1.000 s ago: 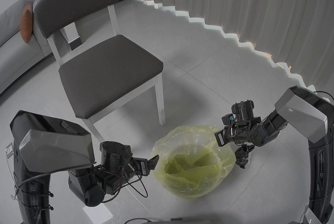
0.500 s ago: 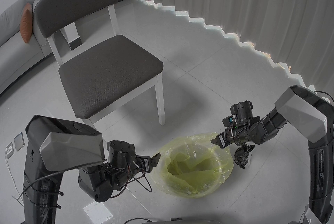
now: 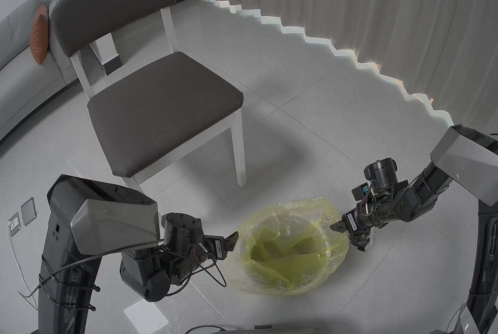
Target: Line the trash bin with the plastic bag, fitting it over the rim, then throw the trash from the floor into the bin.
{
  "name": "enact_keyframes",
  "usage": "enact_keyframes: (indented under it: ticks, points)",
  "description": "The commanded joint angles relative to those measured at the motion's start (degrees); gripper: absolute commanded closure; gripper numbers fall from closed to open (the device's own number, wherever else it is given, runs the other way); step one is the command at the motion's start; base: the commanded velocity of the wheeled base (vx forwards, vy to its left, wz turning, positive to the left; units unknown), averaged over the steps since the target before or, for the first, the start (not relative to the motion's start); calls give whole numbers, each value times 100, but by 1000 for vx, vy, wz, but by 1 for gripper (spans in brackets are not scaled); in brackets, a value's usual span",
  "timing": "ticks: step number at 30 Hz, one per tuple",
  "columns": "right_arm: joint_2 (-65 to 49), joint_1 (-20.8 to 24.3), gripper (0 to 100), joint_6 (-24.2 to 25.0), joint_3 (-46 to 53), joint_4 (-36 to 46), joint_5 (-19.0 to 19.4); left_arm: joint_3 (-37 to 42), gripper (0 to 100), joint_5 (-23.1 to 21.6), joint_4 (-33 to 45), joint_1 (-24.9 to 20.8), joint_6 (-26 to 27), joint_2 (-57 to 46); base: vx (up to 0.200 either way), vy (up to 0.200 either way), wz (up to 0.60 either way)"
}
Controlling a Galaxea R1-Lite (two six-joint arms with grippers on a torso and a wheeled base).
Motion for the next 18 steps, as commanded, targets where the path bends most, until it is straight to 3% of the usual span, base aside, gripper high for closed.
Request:
enact_keyframes:
  ticks: [1,6,11,18]
  points:
    - [-113,-97,0,-44,495,-32,4,-190,0,-5,41,61,60,260,0,0,0]
    - [62,-105,0,-52,512,-111,-5,-550,0,-119,410,325,579,489,0,0,0]
    - [616,-105,0,-52,205,-296,-172,-999,0,-145,946,413,640,515,0,0,0]
    - [1012,-105,0,-123,-252,-199,-190,-999,0,-145,911,413,632,489,0,0,0]
